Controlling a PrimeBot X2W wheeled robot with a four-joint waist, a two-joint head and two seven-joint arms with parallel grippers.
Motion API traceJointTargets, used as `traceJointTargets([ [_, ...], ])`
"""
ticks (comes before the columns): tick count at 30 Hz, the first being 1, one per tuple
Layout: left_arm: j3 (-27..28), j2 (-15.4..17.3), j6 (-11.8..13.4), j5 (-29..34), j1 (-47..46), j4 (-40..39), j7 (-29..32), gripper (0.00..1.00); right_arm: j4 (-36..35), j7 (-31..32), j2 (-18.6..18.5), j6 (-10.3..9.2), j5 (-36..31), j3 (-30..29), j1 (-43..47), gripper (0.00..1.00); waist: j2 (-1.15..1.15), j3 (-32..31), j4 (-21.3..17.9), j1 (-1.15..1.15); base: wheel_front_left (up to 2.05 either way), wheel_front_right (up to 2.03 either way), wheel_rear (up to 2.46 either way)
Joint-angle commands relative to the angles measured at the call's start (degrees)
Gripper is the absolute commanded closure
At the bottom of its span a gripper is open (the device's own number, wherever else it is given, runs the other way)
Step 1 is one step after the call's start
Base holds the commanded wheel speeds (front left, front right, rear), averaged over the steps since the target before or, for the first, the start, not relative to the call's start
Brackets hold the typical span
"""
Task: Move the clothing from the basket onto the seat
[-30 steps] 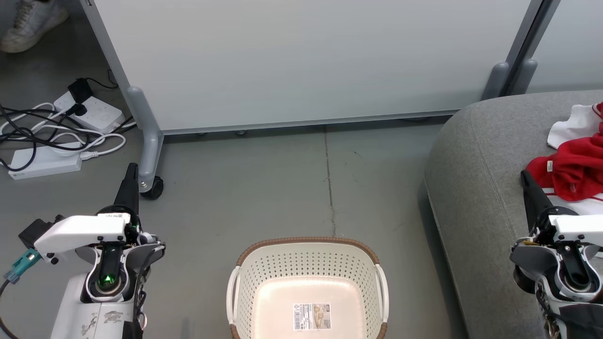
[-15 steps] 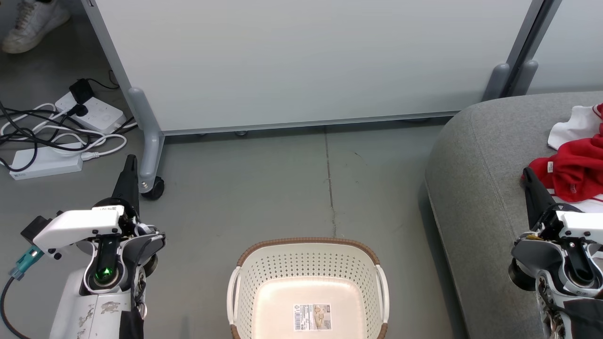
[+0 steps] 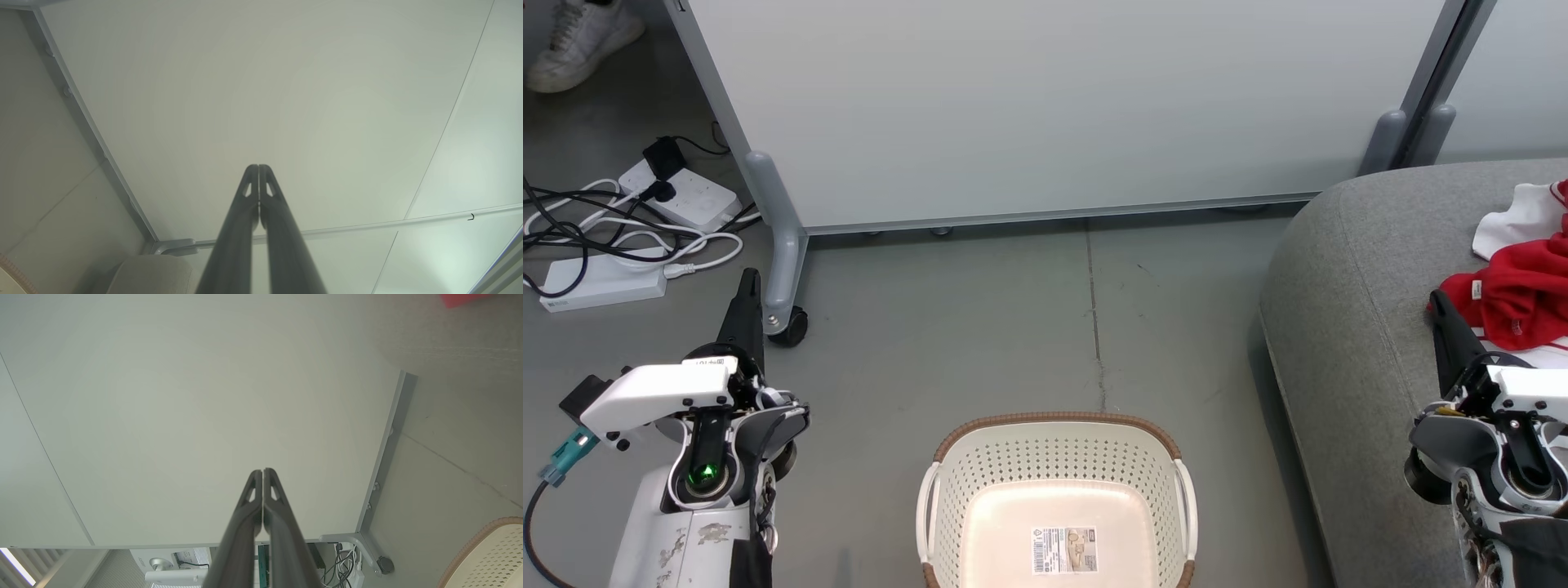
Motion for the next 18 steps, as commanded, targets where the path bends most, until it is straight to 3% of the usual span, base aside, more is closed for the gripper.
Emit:
traceJointTargets([
  [1, 0.2, 0.1, -0.3, 0.2, -0.5, 0.1, 0.2, 1.00, 0.1, 0.2, -0.3, 0.12, 0.2, -0.1, -0.5, 1.00, 0.00, 0.0, 0.0, 0.00, 0.00, 0.00, 0.00],
  [18, 0.3, 0.1, -0.3, 0.2, -0.5, 0.0, 0.2, 1.00, 0.1, 0.1, -0.3, 0.12, 0.1, -0.1, -0.5, 1.00, 0.00, 0.0, 0.0, 0.00, 0.00, 0.00, 0.00],
])
